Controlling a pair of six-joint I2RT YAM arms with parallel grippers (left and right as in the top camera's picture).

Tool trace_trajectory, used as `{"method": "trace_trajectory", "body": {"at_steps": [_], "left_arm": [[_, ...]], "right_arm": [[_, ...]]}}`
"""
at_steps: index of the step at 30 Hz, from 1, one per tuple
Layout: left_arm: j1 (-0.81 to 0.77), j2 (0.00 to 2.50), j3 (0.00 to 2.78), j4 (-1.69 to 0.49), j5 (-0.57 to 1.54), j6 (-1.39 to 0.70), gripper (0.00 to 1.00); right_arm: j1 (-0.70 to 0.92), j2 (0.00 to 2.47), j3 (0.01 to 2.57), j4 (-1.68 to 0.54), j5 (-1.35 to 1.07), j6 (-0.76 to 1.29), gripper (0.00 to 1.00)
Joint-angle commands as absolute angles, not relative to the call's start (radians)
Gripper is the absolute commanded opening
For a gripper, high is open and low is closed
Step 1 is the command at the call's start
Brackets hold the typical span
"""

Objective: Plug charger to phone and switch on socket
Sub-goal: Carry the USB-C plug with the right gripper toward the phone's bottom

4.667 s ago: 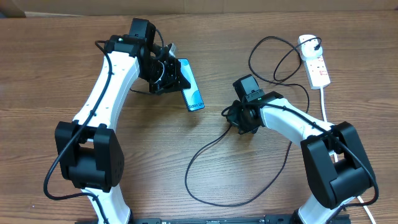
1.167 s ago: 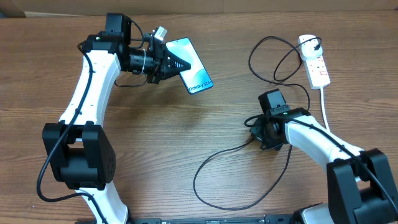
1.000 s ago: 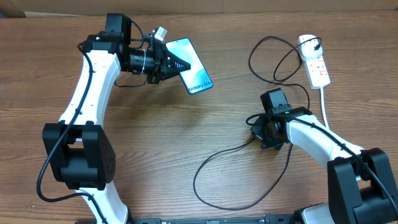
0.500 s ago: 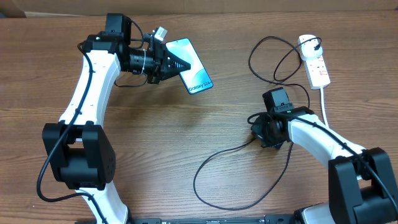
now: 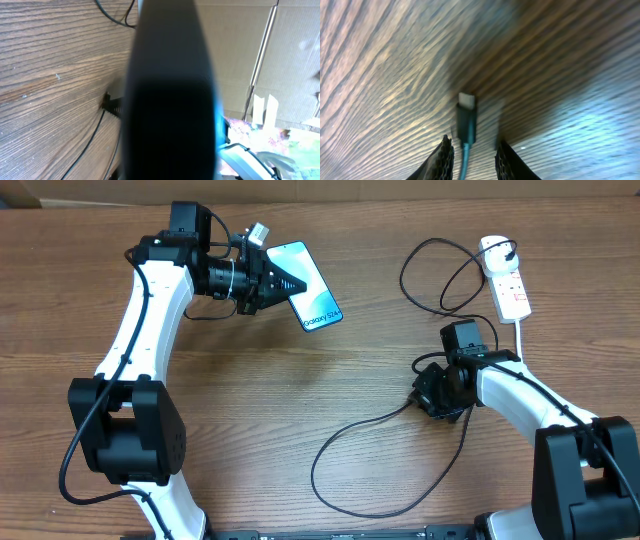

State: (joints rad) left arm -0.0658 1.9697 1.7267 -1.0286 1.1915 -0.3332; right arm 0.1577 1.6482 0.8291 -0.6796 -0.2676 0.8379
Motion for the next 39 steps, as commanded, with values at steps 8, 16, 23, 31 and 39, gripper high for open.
{"method": "trace_trajectory", "body": {"at_steps": [8, 16, 23, 31, 39], "left_arm": [[-0.072, 1.969, 1.740, -1.037, 1.223, -0.310, 0.04], [-0.072, 1.969, 1.740, -1.043, 1.222, -0.310, 0.04], [-0.072, 1.969, 1.740, -1.043, 1.222, -0.310, 0.04], [-0.072, 1.969, 1.740, -1.043, 1.223, -0.310, 0.04], [-0.070, 1.969, 1.740, -1.038, 1.427, -0.189, 0.04]], "right_arm": [[0.155, 1.664, 0.817, -0.670, -0.289, 0.842, 0.19], [0.155, 1.664, 0.817, -0.655, -0.221, 0.841, 0.11], [0.155, 1.664, 0.817, -0.651, -0.227, 0.834, 0.04], [0.155, 1.629, 0.860, -0.651, -0.369, 0.681, 0.04], [0.155, 1.401, 0.892, -0.651, -0.671, 0.471, 0.04]]}}
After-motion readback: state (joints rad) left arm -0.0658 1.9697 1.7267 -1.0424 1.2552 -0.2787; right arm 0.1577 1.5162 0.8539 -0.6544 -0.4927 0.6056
